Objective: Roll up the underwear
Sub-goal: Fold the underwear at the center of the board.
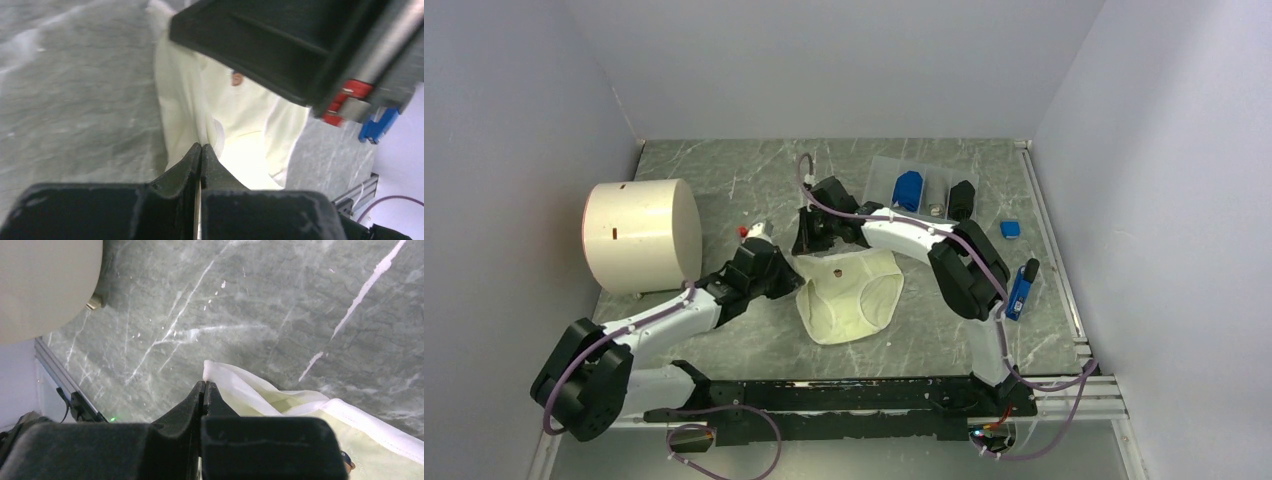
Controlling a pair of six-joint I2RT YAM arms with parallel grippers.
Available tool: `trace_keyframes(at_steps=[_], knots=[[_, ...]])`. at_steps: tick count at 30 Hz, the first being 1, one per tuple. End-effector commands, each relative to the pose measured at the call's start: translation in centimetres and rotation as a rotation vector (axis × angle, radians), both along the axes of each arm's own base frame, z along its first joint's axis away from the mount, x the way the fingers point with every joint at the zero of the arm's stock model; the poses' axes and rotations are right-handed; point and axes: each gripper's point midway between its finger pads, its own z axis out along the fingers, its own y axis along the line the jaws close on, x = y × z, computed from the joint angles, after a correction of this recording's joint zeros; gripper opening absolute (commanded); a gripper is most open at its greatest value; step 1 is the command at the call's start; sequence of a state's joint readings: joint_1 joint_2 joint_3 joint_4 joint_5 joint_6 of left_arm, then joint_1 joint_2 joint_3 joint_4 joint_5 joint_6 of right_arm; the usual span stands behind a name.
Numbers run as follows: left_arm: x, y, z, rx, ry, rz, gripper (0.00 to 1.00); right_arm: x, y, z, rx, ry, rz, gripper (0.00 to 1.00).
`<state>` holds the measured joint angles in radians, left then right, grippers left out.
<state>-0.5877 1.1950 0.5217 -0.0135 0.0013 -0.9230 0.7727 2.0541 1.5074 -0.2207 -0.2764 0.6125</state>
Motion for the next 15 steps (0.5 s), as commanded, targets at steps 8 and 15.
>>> trace_keyframes(at_steps=[8, 15], knots=[[0.2, -5.7, 2.8, -0.052, -0.02, -0.061, 0.05, 2.0, -4.6, 3.5, 0.15, -0.039, 0.037, 0.0], [-0.2, -9.8, 3.0, -0.054, -0.025, -0.116, 0.05, 2.5, -8.7, 3.7, 0.22, -0.021, 0.035, 0.0]])
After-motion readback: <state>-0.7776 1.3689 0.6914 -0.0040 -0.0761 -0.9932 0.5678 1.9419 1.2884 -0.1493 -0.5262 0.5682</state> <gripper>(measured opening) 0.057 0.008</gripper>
